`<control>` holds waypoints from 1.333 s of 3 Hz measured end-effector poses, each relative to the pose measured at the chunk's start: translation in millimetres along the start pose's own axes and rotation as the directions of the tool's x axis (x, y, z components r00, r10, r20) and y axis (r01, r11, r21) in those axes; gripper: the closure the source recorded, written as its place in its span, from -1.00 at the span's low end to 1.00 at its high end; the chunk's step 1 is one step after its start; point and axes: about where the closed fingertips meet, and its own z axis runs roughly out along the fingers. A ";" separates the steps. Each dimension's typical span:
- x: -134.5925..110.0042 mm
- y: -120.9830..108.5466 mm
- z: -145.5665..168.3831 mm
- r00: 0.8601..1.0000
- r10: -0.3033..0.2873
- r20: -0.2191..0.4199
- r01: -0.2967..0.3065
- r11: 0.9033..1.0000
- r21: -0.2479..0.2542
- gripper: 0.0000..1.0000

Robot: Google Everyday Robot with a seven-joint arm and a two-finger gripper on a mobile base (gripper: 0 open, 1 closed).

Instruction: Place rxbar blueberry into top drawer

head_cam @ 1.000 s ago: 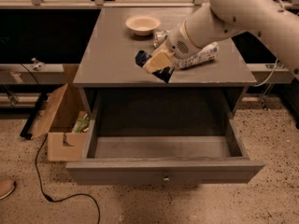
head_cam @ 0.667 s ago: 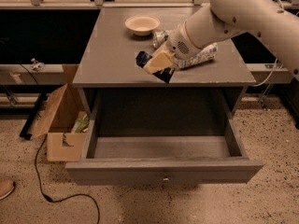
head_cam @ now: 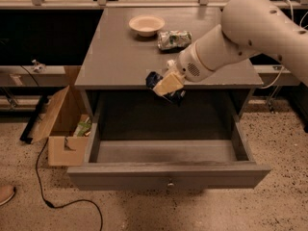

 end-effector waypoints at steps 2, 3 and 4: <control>87.9 8.9 29.6 0.978 0.174 -0.116 -0.168 0.984 0.055 1.00; 118.9 -5.5 44.6 0.966 0.232 -0.112 -0.225 0.972 0.073 0.62; 146.6 -17.8 61.0 0.960 0.269 -0.082 -0.262 0.961 0.082 0.16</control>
Offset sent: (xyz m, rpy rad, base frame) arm -0.0304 -0.0595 -0.1213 -0.0854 0.1826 -0.2409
